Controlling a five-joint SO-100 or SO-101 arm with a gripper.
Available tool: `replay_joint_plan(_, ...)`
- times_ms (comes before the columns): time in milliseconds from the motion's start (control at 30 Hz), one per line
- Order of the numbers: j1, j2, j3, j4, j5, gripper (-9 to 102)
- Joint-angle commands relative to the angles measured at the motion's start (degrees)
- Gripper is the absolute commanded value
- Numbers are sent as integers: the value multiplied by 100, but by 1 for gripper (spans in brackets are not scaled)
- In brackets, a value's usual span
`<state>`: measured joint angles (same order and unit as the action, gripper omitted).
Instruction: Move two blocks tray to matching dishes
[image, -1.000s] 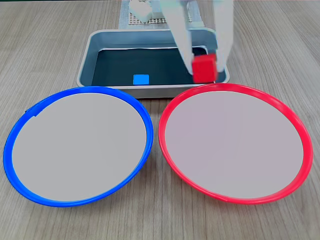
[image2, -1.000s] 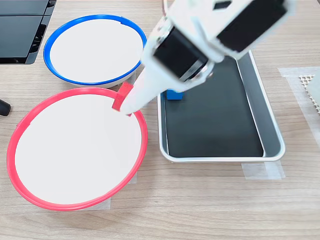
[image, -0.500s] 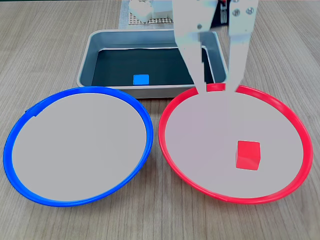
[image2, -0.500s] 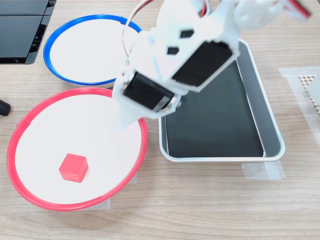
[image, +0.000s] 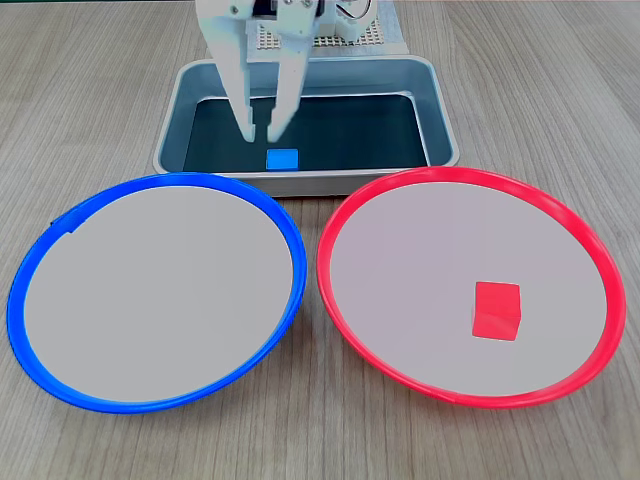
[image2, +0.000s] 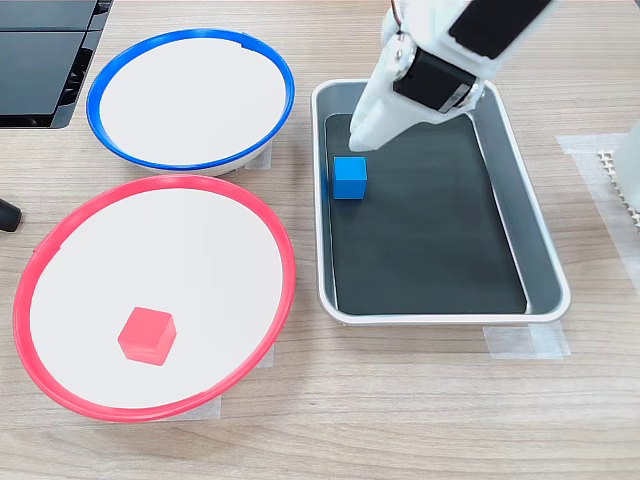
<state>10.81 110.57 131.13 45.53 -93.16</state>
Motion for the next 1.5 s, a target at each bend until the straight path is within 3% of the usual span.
replay_joint_plan(0,149,9,79,-185,-299,22)
replay_joint_plan(233,35,-158,255,-316,-369,26)
replay_joint_plan(467,18,-413,404,-853,-343,21)
replay_joint_plan(767,0,-668,290,-1345,-193,0)
replay_joint_plan(867,-369,26,-53,-642,299,0)
replay_joint_plan(967,-721,624,-923,1072,624,0)
replay_joint_plan(1067,-853,659,-1784,1450,1380,0)
replay_joint_plan(1167,-431,167,-2162,53,2171,0)
replay_joint_plan(1367,413,-1635,-1688,-3472,2136,0)
replay_joint_plan(1467,527,-2391,-1995,-3727,1969,2)
